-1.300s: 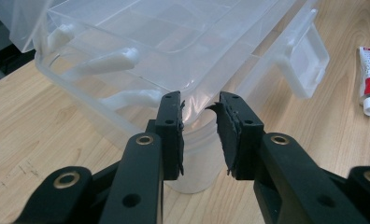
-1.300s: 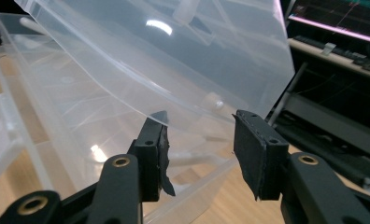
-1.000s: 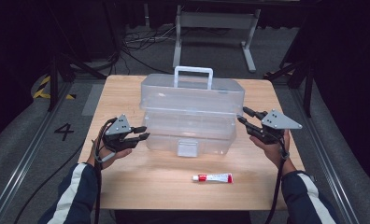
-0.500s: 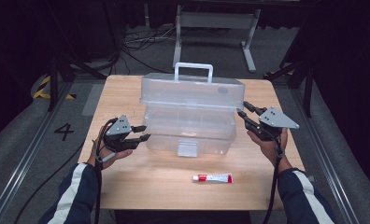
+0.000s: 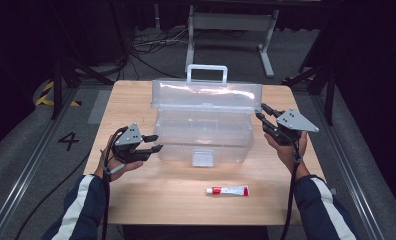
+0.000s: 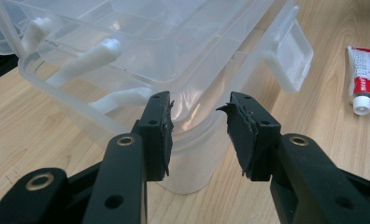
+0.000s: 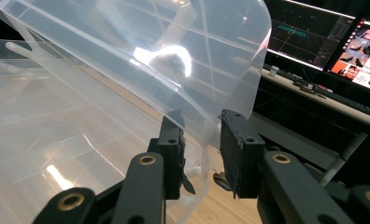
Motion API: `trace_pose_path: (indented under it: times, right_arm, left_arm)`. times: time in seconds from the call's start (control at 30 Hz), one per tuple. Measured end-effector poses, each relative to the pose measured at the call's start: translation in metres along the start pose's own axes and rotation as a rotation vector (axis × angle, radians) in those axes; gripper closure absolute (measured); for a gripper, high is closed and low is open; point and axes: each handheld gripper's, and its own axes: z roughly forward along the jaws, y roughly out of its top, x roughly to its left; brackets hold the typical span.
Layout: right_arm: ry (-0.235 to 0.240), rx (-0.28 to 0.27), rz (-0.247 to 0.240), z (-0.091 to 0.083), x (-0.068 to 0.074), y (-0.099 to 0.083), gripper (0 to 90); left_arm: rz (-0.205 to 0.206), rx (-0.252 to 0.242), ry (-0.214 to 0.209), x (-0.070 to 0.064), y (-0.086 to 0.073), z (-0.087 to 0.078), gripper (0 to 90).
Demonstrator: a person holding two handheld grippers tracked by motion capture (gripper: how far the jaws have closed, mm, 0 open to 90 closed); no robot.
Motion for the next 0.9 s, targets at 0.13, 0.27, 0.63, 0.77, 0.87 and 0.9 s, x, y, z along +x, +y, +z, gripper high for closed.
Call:
trace_pose_path:
  times: [0.13, 0.27, 0.63, 0.77, 0.87, 0.9]
  right_arm:
    - [-0.001, -0.002, 0.030, 0.001, -0.001, 0.002, 71.2]
    - [-0.014, -0.004, 0.022, 0.003, -0.002, 0.004, 71.7]
    - [-0.032, -0.005, 0.007, 0.004, -0.004, 0.009, 74.2]
    - [-0.042, -0.002, 0.000, 0.005, -0.003, 0.010, 74.7]
    - [-0.049, -0.003, -0.003, 0.005, -0.003, 0.011, 75.1]
    - [-0.050, -0.002, -0.005, 0.005, -0.003, 0.012, 75.2]
  left_arm:
    - [0.000, 0.002, 0.007, 0.000, 0.000, 0.001, 60.2]
    - [0.003, 0.004, 0.015, 0.000, 0.000, 0.002, 60.2]
    - [0.005, -0.003, 0.002, 0.000, 0.001, -0.002, 59.7]
    - [0.017, -0.004, 0.000, -0.002, 0.002, -0.002, 59.8]
    - [0.025, -0.018, 0.005, -0.003, 0.004, -0.004, 60.8]
    - [0.026, -0.021, 0.004, -0.003, 0.005, -0.004, 60.8]
